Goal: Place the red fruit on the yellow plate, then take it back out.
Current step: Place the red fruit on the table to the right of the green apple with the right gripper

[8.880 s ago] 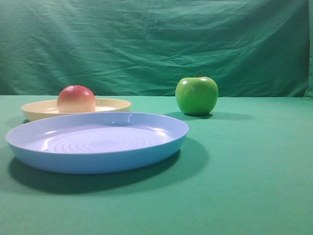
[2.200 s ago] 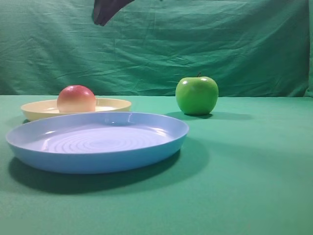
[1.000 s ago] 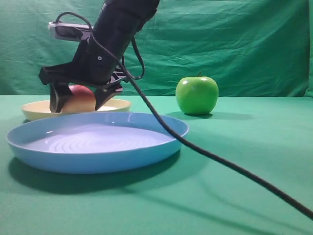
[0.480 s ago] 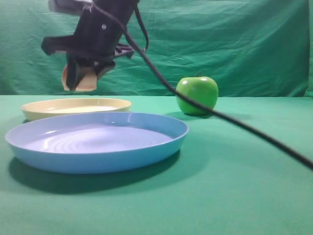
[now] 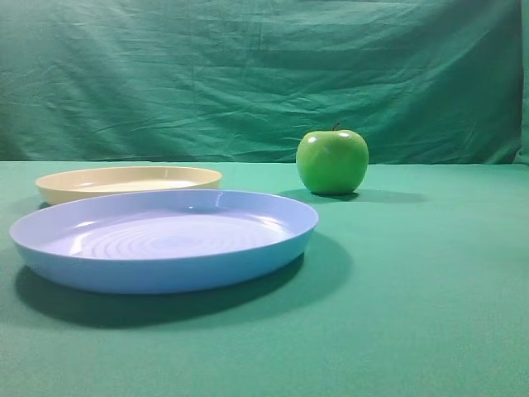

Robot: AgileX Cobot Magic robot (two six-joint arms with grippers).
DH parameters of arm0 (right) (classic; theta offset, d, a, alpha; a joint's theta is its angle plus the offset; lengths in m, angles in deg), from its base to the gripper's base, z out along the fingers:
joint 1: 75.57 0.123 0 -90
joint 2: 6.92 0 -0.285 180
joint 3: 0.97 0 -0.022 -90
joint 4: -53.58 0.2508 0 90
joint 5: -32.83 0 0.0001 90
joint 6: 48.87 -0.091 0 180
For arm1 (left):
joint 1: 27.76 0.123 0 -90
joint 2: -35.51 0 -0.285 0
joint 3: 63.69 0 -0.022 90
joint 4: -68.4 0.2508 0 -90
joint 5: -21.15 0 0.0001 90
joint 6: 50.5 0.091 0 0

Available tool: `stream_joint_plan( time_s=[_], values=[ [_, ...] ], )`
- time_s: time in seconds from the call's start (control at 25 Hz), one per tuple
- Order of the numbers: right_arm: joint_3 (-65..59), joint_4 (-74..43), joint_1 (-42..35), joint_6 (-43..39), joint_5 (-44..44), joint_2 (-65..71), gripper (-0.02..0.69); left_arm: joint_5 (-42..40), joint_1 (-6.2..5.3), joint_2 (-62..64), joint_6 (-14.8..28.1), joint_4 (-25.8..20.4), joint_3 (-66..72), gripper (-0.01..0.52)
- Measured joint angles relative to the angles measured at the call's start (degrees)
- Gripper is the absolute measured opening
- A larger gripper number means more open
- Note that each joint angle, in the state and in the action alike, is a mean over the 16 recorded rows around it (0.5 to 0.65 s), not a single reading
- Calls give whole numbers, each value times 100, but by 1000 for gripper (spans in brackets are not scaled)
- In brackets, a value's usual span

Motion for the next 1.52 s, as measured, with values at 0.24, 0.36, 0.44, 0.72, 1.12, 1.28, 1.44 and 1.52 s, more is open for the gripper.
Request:
stream_joint_plan(
  time_s=[0.24, 0.36, 0.44, 0.72, 1.12, 1.28, 1.44, 1.52],
  values=[
    [-2078, -35, -453, -300, 590, -1314, 199, 0, 0, 0, 0, 0, 0, 0],
    [-3179, -29, -693, -420, 1028, -1878, 199, 0, 0, 0, 0, 0, 0, 0],
    [-3859, -21, -839, -489, 1339, -2172, 199, 0, 0, 0, 0, 0, 0, 0],
    [-5636, 6, -1230, -641, 2576, -2535, 199, 0, 0, 0, 0, 0, 0, 0],
    [-6416, 16, -1321, -634, 4208, -1665, 203, 0, 0, 0, 0, 0, 0, 0],
    [-6434, 13, -1321, -622, 4551, -1303, 249, 0, 0, 0, 0, 0, 0, 0],
    [-6392, 5, -1321, -614, 4542, -1086, 358, 0, 0, 0, 0, 0, 0, 0],
    [-6303, -18, -1321, -612, 4335, -1029, 414, 0, 0, 0, 0, 0, 0, 0]
  ],
)
